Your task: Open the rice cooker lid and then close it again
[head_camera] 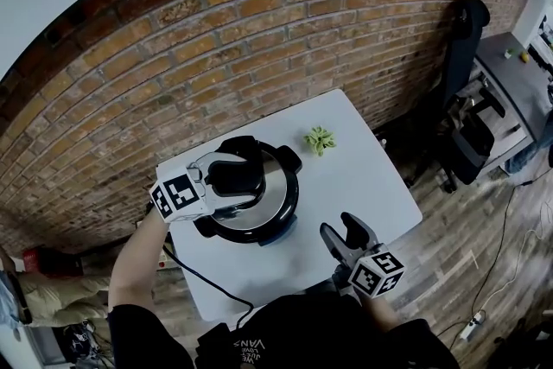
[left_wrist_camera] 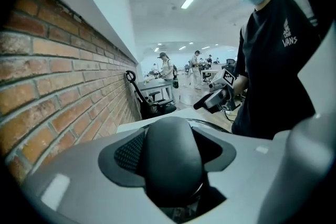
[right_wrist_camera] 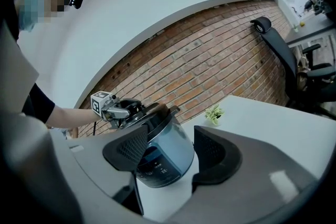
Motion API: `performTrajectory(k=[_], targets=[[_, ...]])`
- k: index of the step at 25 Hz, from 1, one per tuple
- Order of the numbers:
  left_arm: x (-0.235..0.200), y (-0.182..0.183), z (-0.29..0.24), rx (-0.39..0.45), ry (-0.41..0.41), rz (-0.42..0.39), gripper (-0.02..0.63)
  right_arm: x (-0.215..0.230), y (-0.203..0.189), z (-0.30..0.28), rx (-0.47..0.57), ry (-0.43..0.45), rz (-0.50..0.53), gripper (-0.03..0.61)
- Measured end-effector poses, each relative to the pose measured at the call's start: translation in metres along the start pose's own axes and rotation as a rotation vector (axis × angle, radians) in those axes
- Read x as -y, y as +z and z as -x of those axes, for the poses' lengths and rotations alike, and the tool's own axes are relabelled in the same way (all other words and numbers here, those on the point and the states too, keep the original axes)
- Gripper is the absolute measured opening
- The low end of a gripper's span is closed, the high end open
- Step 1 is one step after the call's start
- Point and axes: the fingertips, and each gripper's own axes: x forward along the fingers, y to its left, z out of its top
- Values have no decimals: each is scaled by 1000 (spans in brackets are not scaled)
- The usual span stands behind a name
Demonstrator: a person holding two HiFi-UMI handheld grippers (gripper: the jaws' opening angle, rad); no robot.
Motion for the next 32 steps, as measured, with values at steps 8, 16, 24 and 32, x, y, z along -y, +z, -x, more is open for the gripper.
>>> performTrajectory(k=[8, 16, 24, 32], targets=[[-6, -2, -2, -21, 94, 40, 285, -15, -2, -5, -15, 34, 9, 267], [-15, -5, 0, -53, 261, 147, 285, -22, -8, 2, -21, 40, 10, 267], [-22, -9, 3, -84, 411, 240, 284, -34, -13, 9, -20, 58, 11, 267], [-24, -12, 3, -103, 500, 294, 284, -47, -17, 21, -7, 87, 21, 267]])
